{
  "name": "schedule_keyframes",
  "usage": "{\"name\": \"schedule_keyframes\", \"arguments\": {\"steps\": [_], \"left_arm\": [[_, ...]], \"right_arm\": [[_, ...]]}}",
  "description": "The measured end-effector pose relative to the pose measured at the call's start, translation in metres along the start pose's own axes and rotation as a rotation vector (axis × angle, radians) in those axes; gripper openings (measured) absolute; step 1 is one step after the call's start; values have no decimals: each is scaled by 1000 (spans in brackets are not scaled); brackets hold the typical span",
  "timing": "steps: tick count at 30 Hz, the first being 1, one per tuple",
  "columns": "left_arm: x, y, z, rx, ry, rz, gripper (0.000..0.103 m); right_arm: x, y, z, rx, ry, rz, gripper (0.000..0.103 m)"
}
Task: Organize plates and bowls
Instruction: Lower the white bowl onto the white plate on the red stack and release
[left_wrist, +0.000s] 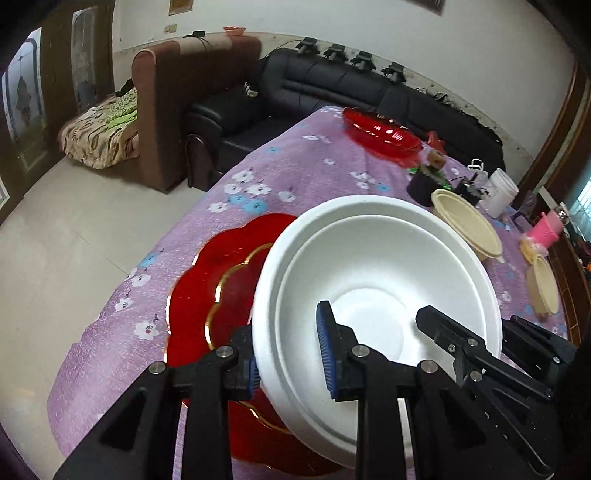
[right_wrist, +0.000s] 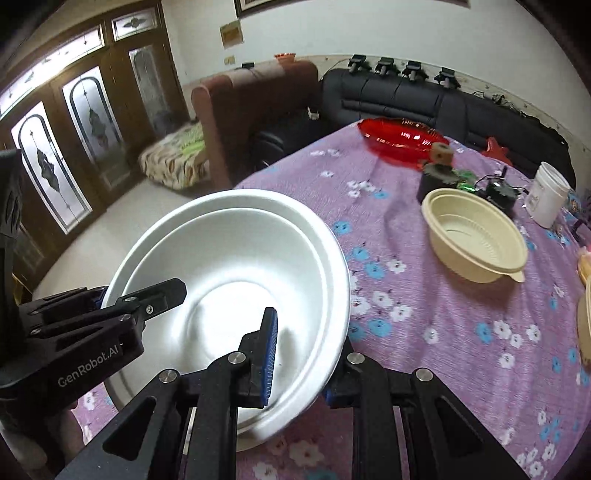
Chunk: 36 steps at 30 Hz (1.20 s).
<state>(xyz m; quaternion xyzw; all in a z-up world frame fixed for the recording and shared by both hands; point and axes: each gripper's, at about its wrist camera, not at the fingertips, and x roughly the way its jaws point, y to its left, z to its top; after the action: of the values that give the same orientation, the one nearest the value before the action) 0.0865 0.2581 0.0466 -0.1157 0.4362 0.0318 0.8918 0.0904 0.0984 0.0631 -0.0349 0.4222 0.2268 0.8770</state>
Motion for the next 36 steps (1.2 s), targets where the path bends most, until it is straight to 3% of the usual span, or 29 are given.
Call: {"name": "schedule_keyframes", "arguments": {"steps": [2, 5, 12, 14, 16, 17, 22, 30, 36], "left_arm": [[3, 5, 1, -8, -6, 16, 28], [2, 14, 0, -29, -11, 7, 44], [-15, 31, -4, -86, -51, -36, 55], [-23, 36, -7, -107, -69, -45, 61], [-30, 41, -10, -126, -82, -57, 62], [-34, 44, -11, -136, -88, -64, 63], [-51, 52, -20, -174, -116, -76, 70], [-57, 50, -34, -181, -109, -96, 70], [-52, 47, -43, -188, -82, -107, 70]], "right_arm": [[7, 2, 0, -7, 12, -9, 22], [14, 2, 1, -9, 18, -18, 22], [23, 3, -1, -5, 11, -30, 26], [22, 6, -2, -14, -5, -35, 50], [18, 8, -1, -17, -35, -40, 68], [16, 9, -1, -17, -46, -44, 72], [2, 9, 1, -10, -105, -43, 73], [-41, -17, -2, 121, -241, -58, 73], [-25, -19, -8, 94, -166, -98, 70]]}}
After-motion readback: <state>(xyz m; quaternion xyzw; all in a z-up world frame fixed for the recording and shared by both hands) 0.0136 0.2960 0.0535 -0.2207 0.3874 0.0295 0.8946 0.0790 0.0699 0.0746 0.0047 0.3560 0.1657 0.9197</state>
